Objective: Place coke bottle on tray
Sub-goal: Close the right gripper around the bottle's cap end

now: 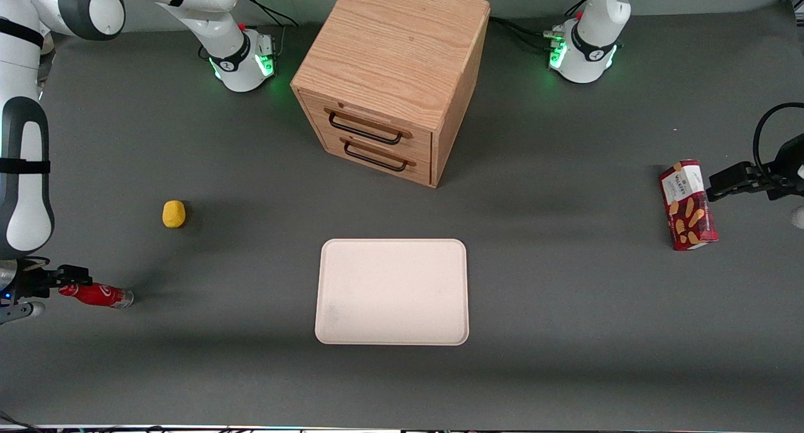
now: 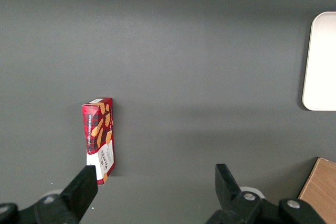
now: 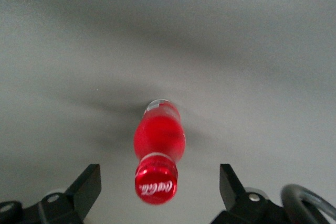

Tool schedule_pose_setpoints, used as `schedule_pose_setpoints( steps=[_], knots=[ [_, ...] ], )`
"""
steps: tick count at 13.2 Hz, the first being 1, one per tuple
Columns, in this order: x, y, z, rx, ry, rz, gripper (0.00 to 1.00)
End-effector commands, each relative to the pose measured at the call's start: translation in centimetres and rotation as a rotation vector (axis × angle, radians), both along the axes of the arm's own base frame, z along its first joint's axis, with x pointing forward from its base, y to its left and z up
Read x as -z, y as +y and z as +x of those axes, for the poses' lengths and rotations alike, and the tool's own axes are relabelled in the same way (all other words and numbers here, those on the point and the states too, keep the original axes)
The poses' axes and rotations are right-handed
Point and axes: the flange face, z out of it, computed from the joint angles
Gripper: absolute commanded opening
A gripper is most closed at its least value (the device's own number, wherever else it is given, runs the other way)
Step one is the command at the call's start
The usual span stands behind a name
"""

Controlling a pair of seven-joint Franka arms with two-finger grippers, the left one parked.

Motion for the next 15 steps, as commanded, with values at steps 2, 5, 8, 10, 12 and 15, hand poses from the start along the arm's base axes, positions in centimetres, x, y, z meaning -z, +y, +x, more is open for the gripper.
schedule_pose_setpoints(
  steps=[2, 5, 8, 10, 12, 15],
  knots=[
    [0.19, -0.22, 0.72, -0.021, -0.019, 0.011, 1.00],
    [0.26, -0.11, 0.74, -0.020, -0.021, 0.015, 1.00],
    [0.40, -0.03, 0.71, -0.017, -0.023, 0.029, 0.97],
    [0.48, -0.02, 0.68, -0.019, -0.022, 0.030, 0.93],
    [0.48, -0.02, 0.68, -0.020, -0.022, 0.030, 0.83],
    [0.48, -0.03, 0.68, -0.021, -0.021, 0.028, 0.60]
  ],
)
